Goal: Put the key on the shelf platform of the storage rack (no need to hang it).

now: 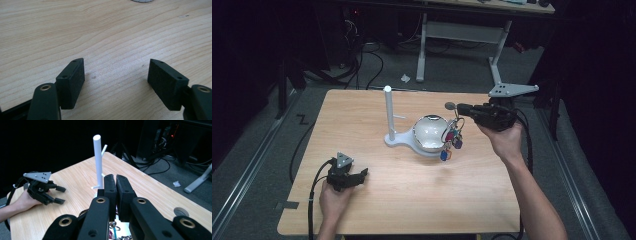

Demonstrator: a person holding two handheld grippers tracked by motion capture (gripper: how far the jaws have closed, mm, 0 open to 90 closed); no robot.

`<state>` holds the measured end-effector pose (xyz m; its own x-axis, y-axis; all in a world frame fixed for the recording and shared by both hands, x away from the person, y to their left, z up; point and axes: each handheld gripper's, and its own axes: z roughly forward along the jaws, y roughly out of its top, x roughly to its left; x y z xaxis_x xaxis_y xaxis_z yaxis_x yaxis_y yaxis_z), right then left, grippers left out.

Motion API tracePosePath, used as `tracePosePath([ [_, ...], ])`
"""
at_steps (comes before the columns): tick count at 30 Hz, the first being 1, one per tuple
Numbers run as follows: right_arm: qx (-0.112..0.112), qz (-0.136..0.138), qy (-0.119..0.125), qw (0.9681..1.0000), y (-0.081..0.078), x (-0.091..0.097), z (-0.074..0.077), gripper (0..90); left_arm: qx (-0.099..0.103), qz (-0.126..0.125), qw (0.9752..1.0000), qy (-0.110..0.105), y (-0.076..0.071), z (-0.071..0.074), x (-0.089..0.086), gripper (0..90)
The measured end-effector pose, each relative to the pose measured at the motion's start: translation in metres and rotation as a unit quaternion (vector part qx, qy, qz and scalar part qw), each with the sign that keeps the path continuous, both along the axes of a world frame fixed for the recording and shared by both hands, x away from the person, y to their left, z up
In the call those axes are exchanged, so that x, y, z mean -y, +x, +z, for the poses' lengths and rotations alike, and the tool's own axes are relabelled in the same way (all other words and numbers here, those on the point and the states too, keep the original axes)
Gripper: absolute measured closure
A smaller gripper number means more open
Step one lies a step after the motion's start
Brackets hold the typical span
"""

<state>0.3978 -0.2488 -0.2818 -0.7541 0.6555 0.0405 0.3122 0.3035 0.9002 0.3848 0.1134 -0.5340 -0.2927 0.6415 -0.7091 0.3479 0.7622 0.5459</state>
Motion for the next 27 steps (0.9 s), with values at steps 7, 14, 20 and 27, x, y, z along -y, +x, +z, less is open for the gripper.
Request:
tracePosePath([
  [7,-0.002,0.006,0.002,1.0,0.008,-0.009,0.002,88.2,0.0,0.0,1.0,0.0,0.0,0.0,0.0,30.1],
  [14,-0.006,0.002,0.003,1.0,0.021,-0.019,0.001,88.3,0.001,-0.002,1.0,0.002,0.0,0.0,-0.001,30.1],
  [20,-0.005,-0.008,0.004,1.0,0.03,-0.023,-0.001,88.2,0.001,-0.002,1.0,0.002,0.0,0.0,-0.001,30.0],
  [27,-0.01,-0.019,0.011,0.9997,0.043,-0.026,-0.003,88.2,0.004,-0.006,1.0,0.006,0.0,-0.001,-0.001,30.1],
])
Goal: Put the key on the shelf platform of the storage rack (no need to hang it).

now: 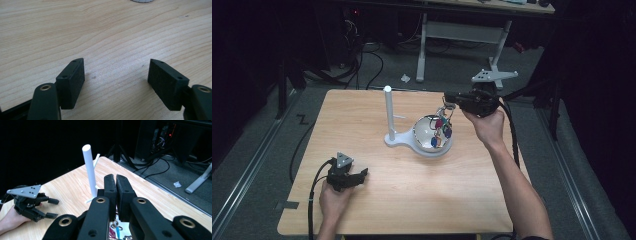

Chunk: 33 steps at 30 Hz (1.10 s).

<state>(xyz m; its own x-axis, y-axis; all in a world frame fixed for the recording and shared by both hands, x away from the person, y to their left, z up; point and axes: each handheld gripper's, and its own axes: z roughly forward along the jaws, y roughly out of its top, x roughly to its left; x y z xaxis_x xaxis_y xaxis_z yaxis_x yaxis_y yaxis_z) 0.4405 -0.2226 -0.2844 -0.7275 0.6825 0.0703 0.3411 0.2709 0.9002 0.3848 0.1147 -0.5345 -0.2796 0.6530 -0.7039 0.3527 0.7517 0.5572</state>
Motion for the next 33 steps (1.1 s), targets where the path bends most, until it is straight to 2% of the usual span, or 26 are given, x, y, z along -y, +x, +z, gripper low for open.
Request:
tracePosePath([
  [8,-0.01,-0.008,-0.007,0.9999,0.012,-0.008,-0.007,88.2,-0.002,0.001,1.0,-0.003,0.0,0.0,0.0,30.0],
  [33,-0.041,-0.01,-0.037,0.9984,0.021,-0.018,-0.042,88.1,-0.003,0.004,1.0,-0.004,0.0,0.0,0.001,30.0],
])
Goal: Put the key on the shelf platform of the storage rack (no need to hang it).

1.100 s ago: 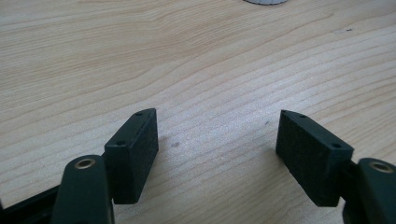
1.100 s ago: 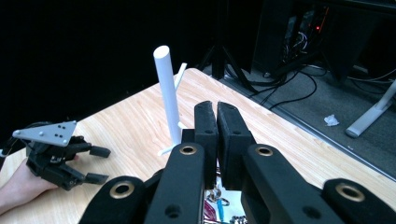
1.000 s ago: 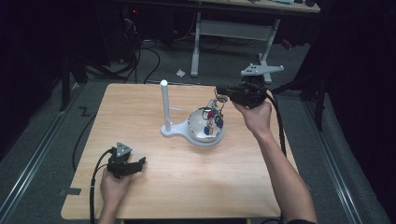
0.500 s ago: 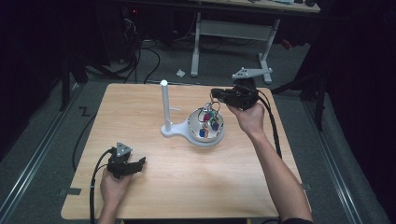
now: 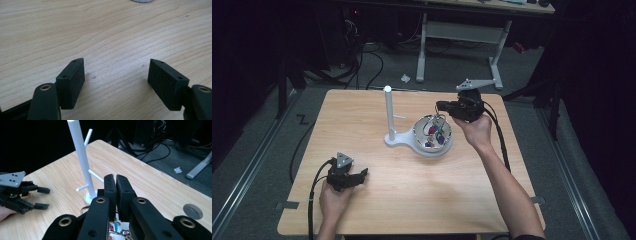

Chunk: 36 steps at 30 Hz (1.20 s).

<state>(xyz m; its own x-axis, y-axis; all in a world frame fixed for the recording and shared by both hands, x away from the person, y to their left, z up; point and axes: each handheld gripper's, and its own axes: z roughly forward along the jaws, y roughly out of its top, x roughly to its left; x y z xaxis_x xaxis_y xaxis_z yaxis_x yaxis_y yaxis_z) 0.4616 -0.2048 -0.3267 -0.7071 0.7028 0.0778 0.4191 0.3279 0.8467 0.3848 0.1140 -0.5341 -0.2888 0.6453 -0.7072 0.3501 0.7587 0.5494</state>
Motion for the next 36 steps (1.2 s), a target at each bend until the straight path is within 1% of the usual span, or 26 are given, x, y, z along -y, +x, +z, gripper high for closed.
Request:
tracePosePath([
  [3,-0.001,0.0,-0.006,1.0,0.001,-0.001,-0.004,88.1,0.0,0.001,1.0,-0.001,0.0,0.0,0.0,30.0],
  [5,-0.006,-0.001,-0.005,1.0,0.001,-0.001,-0.006,88.1,0.0,-0.001,1.0,0.001,0.0,0.0,0.0,30.1],
  [7,-0.005,0.001,-0.008,1.0,0.002,-0.001,-0.008,88.2,0.0,0.0,1.0,0.0,0.0,0.0,0.0,30.0],
  [15,-0.015,-0.001,-0.013,0.9998,0.003,-0.002,-0.02,88.1,0.0,0.0,1.0,0.0,0.0,0.0,0.0,30.0],
  [19,-0.015,-0.002,-0.015,0.9998,0.003,-0.002,-0.025,88.1,0.0,0.001,1.0,-0.001,0.0,0.0,0.0,30.0],
  [20,-0.018,-0.004,-0.015,0.9997,0.003,-0.002,-0.026,88.1,0.0,0.001,1.0,-0.002,0.0,0.0,0.0,30.0],
  [22,-0.018,-0.005,-0.02,0.9996,0.003,-0.002,-0.029,88.0,0.0,0.002,1.0,-0.002,0.0,0.0,0.0,30.0],
  [27,-0.024,-0.01,-0.02,0.9995,0.004,0.0,-0.039,88.0,-0.001,0.003,1.0,-0.003,0.0,0.0,0.001,30.0],
  [30,-0.03,-0.013,-0.021,0.9992,0.005,0.001,-0.045,88.0,0.002,0.0,1.0,0.002,0.0,-0.001,0.001,30.0],
  [34,-0.037,-0.015,-0.028,0.9988,0.007,0.0,-0.054,88.0,0.001,0.001,1.0,0.001,0.0,0.0,0.001,30.0],
  [36,-0.041,-0.016,-0.024,0.9987,0.007,0.001,-0.058,87.9,0.002,0.001,1.0,0.002,0.0,0.0,0.001,30.0],
])
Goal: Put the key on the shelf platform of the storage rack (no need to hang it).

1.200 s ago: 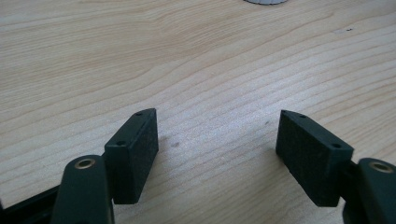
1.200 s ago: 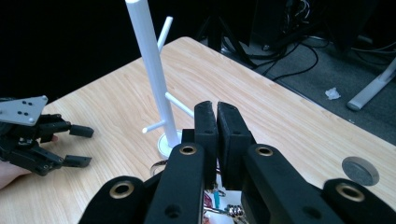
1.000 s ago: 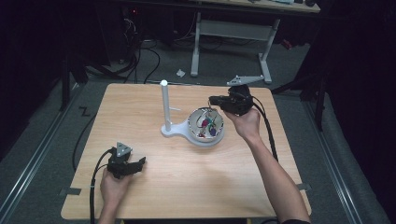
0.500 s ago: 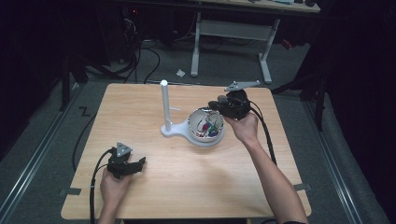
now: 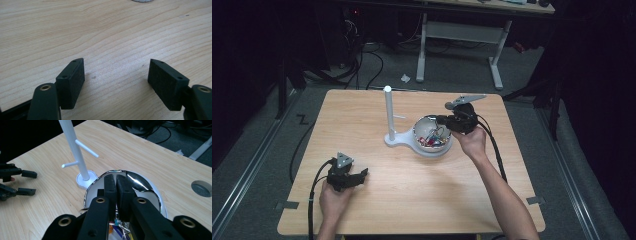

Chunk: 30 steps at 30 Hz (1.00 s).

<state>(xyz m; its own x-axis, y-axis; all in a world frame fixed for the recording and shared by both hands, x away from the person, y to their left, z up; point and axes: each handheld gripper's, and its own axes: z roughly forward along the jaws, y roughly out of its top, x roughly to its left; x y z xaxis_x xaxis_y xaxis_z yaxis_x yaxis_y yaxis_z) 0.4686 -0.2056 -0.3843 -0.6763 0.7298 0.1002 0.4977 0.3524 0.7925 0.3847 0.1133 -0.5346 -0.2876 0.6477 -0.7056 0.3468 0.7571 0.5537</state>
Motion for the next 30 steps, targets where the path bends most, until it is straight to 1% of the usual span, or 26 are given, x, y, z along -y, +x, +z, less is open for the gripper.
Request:
tracePosePath([
  [2,-0.001,0.0,0.0,1.0,0.001,0.0,-0.003,87.9,0.0,0.0,1.0,0.0,0.0,0.0,0.0,30.0],
  [5,-0.005,0.0,-0.008,1.0,0.001,-0.001,-0.008,87.9,0.0,0.0,1.0,0.001,0.0,0.0,0.0,30.0],
  [7,-0.01,-0.002,-0.025,0.9996,0.002,-0.003,-0.013,87.9,0.0,-0.001,1.0,0.0,0.0,0.0,0.0,30.0],
  [8,-0.011,0.0,-0.028,0.9995,0.002,-0.003,-0.015,87.9,0.0,-0.001,1.0,0.001,0.0,0.0,0.0,30.0],
  [12,-0.026,-0.002,-0.025,0.9994,0.004,-0.002,-0.025,87.9,0.0,0.0,1.0,0.0,0.0,0.0,0.0,30.0],
  [18,-0.054,-0.007,-0.034,0.9979,0.01,0.002,-0.04,87.8,0.0,0.0,1.0,0.0,0.0,0.0,0.0,30.0],
  [20,-0.068,-0.008,-0.039,0.9969,0.012,0.002,-0.045,87.7,0.0,0.0,1.0,0.001,0.0,0.0,0.0,30.0],
  [23,-0.071,-0.008,-0.052,0.9961,0.013,0.003,-0.05,87.6,0.0,0.0,1.0,0.0,0.0,0.0,0.0,30.0],
  [26,-0.077,-0.01,-0.049,0.9958,0.012,0.004,-0.055,87.3,0.0,0.0,1.0,0.001,0.0,0.0,0.0,30.0],
  [30,-0.081,-0.013,-0.034,0.996,0.011,0.009,-0.058,75.9,0.0,-0.001,1.0,0.001,0.0,0.0,0.0,30.0],
])
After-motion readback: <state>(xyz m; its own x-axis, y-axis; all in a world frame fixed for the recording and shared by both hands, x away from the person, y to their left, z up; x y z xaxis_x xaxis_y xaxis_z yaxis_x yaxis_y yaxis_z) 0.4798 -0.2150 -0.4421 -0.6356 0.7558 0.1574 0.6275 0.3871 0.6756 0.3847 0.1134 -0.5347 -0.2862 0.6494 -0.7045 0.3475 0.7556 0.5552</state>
